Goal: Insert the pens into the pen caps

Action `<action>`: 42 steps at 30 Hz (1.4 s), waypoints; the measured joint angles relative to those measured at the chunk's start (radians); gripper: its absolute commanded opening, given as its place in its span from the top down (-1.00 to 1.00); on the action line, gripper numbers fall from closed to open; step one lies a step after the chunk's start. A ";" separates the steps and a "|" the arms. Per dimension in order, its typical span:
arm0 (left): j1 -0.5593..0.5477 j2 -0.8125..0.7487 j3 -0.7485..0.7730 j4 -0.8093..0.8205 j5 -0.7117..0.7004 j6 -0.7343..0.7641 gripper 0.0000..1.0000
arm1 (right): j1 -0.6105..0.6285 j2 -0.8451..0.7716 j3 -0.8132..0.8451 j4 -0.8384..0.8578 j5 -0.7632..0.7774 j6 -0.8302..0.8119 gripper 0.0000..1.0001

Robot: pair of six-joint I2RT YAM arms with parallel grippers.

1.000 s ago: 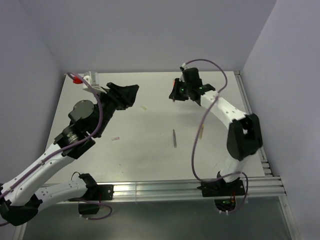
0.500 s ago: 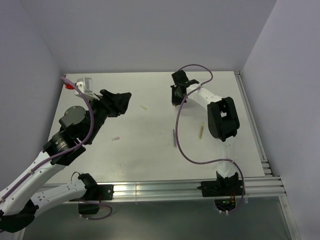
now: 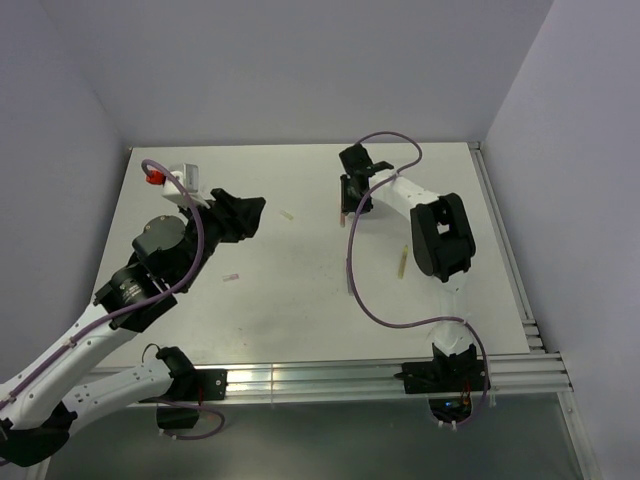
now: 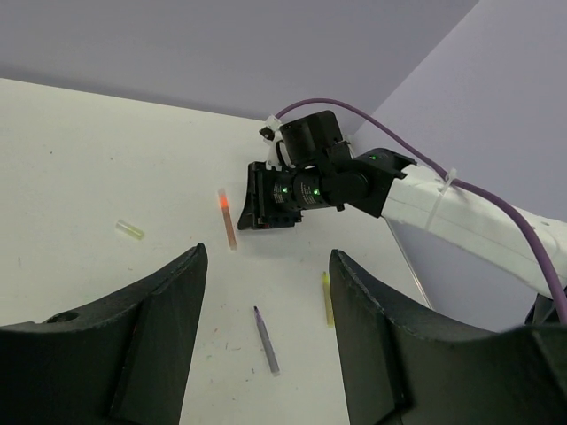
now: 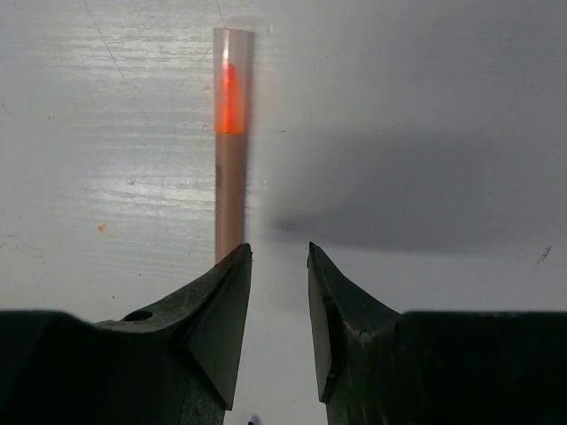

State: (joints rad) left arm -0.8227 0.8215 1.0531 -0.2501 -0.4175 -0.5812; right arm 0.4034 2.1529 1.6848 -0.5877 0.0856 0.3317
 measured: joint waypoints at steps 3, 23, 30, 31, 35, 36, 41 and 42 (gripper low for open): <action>0.004 0.000 -0.008 0.000 0.000 0.005 -0.24 | 0.002 0.000 -0.003 0.000 0.002 0.000 0.20; 0.112 0.027 -0.080 0.024 0.054 0.020 -0.22 | 0.181 -0.539 -0.533 0.099 0.057 0.106 0.22; 0.162 0.064 -0.096 0.034 0.114 0.019 -0.23 | 0.274 -0.588 -0.730 0.148 0.083 0.202 0.24; 0.167 0.064 -0.101 0.037 0.121 0.019 -0.23 | 0.278 -0.588 -0.745 0.148 0.085 0.209 0.25; 0.180 0.069 -0.108 0.044 0.142 0.018 -0.22 | 0.282 -0.588 -0.778 0.157 0.094 0.238 0.25; 0.182 0.072 -0.108 0.046 0.146 0.017 -0.22 | 0.282 -0.588 -0.778 0.163 0.095 0.241 0.25; 0.192 0.079 -0.118 0.050 0.169 0.015 -0.21 | 0.282 -0.575 -0.778 0.204 0.106 0.248 0.25; 0.193 0.081 -0.118 0.050 0.171 0.015 -0.21 | 0.282 -0.568 -0.778 0.208 0.109 0.248 0.25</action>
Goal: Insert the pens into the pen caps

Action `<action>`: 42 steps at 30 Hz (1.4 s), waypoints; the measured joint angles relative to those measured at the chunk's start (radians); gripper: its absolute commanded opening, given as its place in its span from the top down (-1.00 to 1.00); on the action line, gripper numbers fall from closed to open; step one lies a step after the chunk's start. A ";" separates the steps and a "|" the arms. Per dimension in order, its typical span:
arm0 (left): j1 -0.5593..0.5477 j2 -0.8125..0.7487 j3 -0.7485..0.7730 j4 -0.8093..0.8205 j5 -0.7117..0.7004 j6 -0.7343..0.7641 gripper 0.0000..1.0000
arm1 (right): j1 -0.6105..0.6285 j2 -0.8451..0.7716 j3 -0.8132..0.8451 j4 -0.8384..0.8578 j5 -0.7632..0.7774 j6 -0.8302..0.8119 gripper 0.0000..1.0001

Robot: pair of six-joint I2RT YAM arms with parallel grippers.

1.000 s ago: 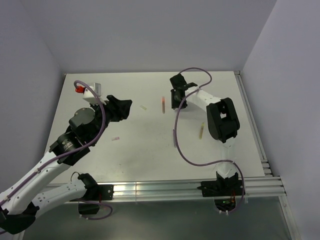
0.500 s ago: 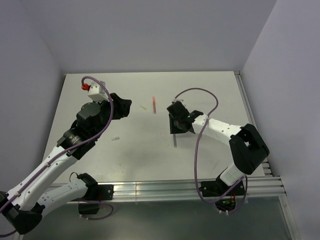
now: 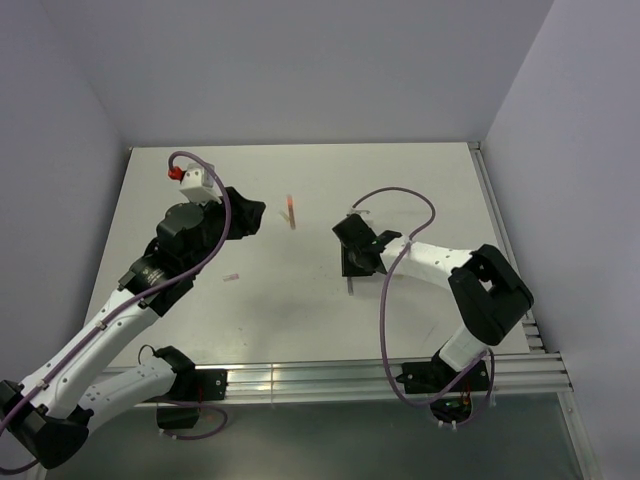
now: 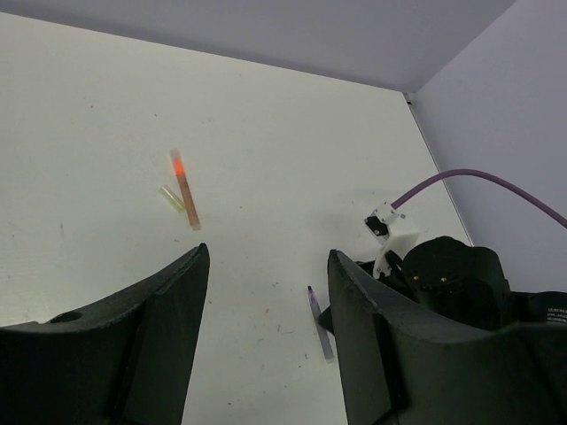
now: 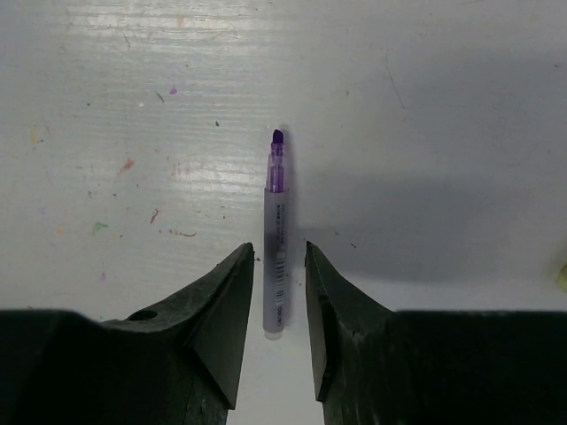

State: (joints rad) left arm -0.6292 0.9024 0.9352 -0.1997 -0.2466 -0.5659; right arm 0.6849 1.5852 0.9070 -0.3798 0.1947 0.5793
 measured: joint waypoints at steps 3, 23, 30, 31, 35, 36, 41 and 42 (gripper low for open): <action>0.002 0.001 0.000 0.000 0.008 -0.003 -0.21 | 0.000 0.026 0.004 0.007 0.004 0.000 0.25; 0.007 0.006 -0.016 0.012 0.024 -0.007 -0.20 | -0.016 0.090 0.026 0.029 0.006 -0.020 0.43; 0.007 0.017 -0.017 0.015 0.034 -0.021 -0.19 | -0.017 0.090 0.022 0.045 -0.003 -0.026 1.00; 0.007 0.019 -0.017 0.016 0.037 -0.022 -0.18 | -0.018 0.089 0.021 0.050 -0.004 -0.027 1.00; 0.007 0.031 -0.017 0.015 0.046 -0.029 -0.15 | -0.018 0.063 -0.006 0.073 -0.017 -0.032 1.00; 0.007 0.033 -0.017 0.015 0.049 -0.031 -0.13 | -0.018 0.049 -0.014 0.079 -0.024 -0.035 1.00; 0.026 0.043 -0.022 0.027 0.102 -0.055 0.00 | -0.018 -0.106 -0.057 0.098 -0.073 -0.053 1.00; 0.035 0.044 -0.030 0.039 0.124 -0.060 0.04 | -0.018 -0.141 -0.057 0.105 -0.082 -0.054 1.00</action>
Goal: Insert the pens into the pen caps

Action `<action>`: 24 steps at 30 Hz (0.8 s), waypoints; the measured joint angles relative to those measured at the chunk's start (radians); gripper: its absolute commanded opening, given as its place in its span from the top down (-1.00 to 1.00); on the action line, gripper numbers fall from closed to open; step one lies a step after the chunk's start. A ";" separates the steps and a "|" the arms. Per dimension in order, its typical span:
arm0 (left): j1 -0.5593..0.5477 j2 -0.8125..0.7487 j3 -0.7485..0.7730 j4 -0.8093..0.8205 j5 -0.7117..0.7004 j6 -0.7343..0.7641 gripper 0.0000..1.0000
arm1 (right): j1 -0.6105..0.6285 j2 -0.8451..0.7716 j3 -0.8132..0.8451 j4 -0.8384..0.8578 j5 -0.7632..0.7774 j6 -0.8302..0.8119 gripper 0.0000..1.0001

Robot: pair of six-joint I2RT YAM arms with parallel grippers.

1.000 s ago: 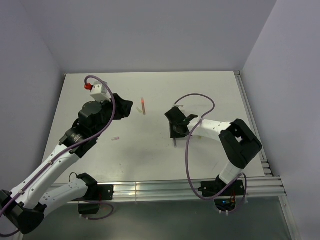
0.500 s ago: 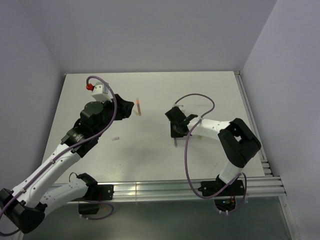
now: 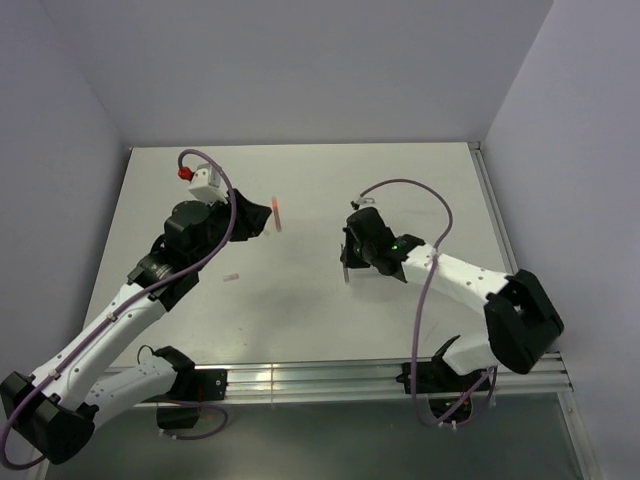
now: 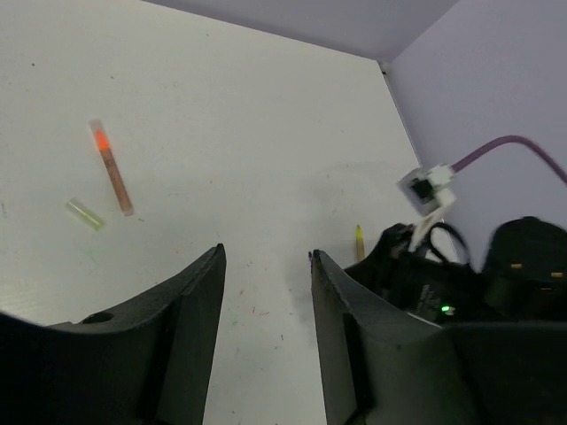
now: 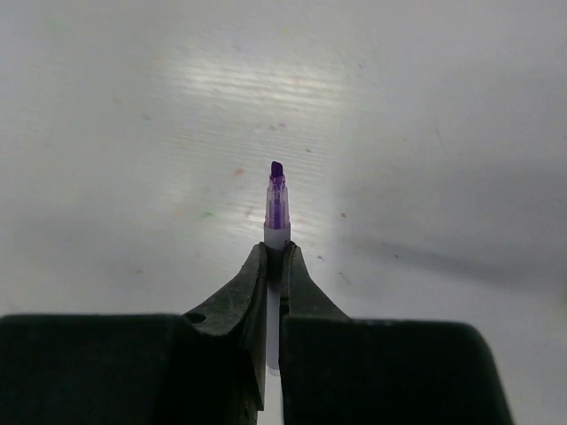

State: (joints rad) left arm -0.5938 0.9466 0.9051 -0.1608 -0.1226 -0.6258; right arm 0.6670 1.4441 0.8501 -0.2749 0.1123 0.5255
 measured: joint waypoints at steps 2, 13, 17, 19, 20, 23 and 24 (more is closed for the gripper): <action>0.016 -0.001 -0.023 0.020 0.034 -0.012 0.05 | 0.000 -0.075 0.000 0.020 -0.017 0.000 1.00; 0.053 -0.052 -0.252 0.245 0.335 -0.105 -0.15 | 0.000 -0.245 0.016 0.161 -0.185 0.109 1.00; 0.053 -0.053 -0.280 0.339 0.413 -0.142 -0.14 | 0.001 -0.241 0.049 0.217 -0.233 0.160 1.00; 0.053 -0.052 -0.288 0.364 0.436 -0.155 -0.13 | 0.006 -0.236 0.072 0.247 -0.246 0.181 1.00; 0.053 -0.052 -0.293 0.377 0.448 -0.160 -0.12 | 0.008 -0.233 0.080 0.262 -0.252 0.190 1.00; 0.053 -0.051 -0.302 0.402 0.476 -0.177 -0.12 | 0.011 -0.220 0.099 0.308 -0.266 0.217 1.00; 0.053 -0.050 -0.305 0.411 0.486 -0.181 -0.11 | 0.011 -0.215 0.101 0.324 -0.272 0.224 1.00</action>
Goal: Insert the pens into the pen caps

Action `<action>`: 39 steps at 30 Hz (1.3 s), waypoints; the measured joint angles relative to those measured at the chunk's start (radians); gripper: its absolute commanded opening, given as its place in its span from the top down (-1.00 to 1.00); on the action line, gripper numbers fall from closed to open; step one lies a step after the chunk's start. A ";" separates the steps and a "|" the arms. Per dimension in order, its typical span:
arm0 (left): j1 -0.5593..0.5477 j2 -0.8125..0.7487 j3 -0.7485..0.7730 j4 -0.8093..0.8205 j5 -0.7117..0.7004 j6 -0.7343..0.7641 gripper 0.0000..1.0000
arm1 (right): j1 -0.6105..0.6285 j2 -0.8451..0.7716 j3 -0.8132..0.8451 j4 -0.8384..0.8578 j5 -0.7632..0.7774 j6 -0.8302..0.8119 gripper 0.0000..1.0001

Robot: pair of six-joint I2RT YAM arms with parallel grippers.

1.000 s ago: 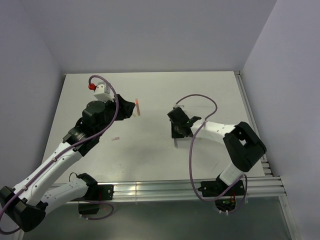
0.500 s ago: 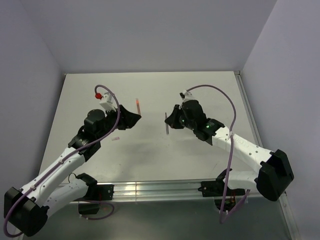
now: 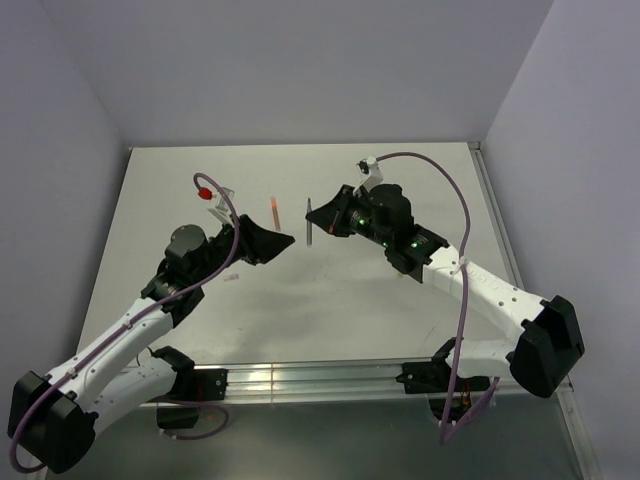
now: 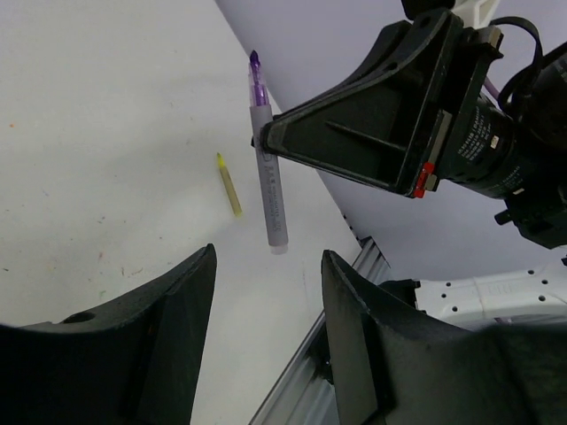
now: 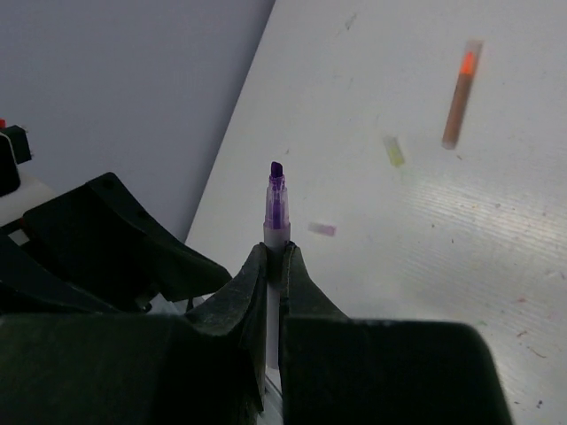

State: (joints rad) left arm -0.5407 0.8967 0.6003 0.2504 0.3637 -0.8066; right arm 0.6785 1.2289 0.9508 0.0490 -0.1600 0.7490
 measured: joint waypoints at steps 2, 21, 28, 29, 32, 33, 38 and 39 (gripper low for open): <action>0.000 0.003 -0.006 0.019 0.018 -0.008 -0.12 | 0.002 0.011 0.004 0.023 -0.011 0.016 1.00; 0.000 0.075 -0.025 0.143 0.111 -0.090 -0.02 | 0.055 0.025 0.007 0.122 -0.050 0.066 1.00; 0.001 0.095 -0.040 0.202 0.141 -0.134 0.77 | 0.062 0.025 0.007 0.130 -0.045 0.064 1.00; 0.001 0.096 -0.040 0.202 0.143 -0.140 0.85 | 0.063 0.025 0.007 0.130 -0.043 0.064 1.00; 0.003 0.095 -0.040 0.202 0.144 -0.146 0.99 | 0.064 0.025 0.007 0.132 -0.038 0.060 1.00; 0.003 0.095 -0.040 0.202 0.144 -0.147 0.99 | 0.065 0.025 0.007 0.132 -0.037 0.057 1.00; 0.004 0.095 -0.040 0.202 0.146 -0.148 0.99 | 0.068 0.025 0.007 0.136 -0.037 0.047 0.96; 0.004 0.094 -0.040 0.202 0.146 -0.147 0.99 | 0.068 0.025 0.007 0.138 -0.038 0.045 0.87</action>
State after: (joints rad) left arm -0.5369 0.9909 0.5598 0.4522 0.5102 -0.9535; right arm 0.7467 1.2537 0.9577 0.1867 -0.1978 0.7940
